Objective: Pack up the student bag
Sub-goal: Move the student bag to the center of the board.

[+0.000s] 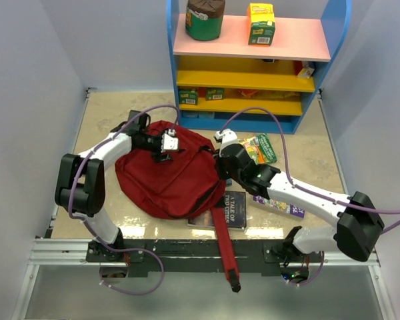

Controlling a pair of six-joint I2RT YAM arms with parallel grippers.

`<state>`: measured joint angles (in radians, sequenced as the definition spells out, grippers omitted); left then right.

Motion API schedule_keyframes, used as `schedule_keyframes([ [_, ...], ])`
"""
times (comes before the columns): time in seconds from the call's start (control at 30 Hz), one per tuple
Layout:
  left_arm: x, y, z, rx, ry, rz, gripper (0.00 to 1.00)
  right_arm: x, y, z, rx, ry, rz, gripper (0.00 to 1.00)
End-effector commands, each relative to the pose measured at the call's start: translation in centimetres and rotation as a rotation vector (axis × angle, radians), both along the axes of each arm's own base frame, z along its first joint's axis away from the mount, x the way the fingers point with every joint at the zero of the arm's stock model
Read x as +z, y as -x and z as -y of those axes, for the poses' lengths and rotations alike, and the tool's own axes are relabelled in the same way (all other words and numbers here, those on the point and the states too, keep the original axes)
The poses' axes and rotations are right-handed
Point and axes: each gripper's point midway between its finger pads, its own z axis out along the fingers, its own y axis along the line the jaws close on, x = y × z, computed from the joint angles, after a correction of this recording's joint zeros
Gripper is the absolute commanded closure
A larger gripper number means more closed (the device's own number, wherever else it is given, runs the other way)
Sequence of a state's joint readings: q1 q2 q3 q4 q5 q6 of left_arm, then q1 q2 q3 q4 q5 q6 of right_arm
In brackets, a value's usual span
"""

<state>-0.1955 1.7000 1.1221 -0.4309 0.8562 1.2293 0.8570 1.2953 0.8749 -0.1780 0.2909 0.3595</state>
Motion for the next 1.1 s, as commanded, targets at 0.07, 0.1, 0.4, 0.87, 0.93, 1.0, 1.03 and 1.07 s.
schedule_keyframes([
  [0.07, 0.1, 0.0, 1.9, -0.153, -0.006, 0.105, 0.37, 2.2, -0.2, -2.5, 0.078, -0.058, 0.052, 1.00],
  [0.1, 0.1, -0.1, 2.0, -0.155, -0.005, 0.103, 0.38, 2.2, -0.2, -2.7, 0.083, -0.059, 0.053, 1.00],
  [0.4, -0.6, -1.5, 2.0, -0.165, -0.038, 0.132, 0.44, 2.5, 0.8, -3.8, 0.154, -0.057, 0.059, 1.00],
  [0.87, -3.7, 2.1, 2.2, -0.298, -0.076, -0.050, 0.61, 2.8, 0.9, -4.4, 0.182, -0.054, 0.074, 1.00],
  [0.93, -3.9, 2.2, 2.2, -0.304, -0.079, -0.060, 0.64, 3.0, 0.9, -4.7, 0.198, -0.063, 0.077, 1.00],
  [1.0, -4.0, 2.0, 2.3, -0.297, -0.073, -0.058, 0.65, 3.1, 1.0, -4.9, 0.207, -0.068, 0.078, 1.00],
  [1.03, -3.9, 1.9, 2.4, -0.284, -0.068, -0.060, 0.68, 3.2, 1.1, -5.0, 0.217, -0.073, 0.078, 1.00],
  [1.07, -3.6, 1.5, 2.7, -0.281, -0.053, -0.032, 0.70, 3.2, 1.1, -5.1, 0.222, -0.076, 0.080, 1.00],
])
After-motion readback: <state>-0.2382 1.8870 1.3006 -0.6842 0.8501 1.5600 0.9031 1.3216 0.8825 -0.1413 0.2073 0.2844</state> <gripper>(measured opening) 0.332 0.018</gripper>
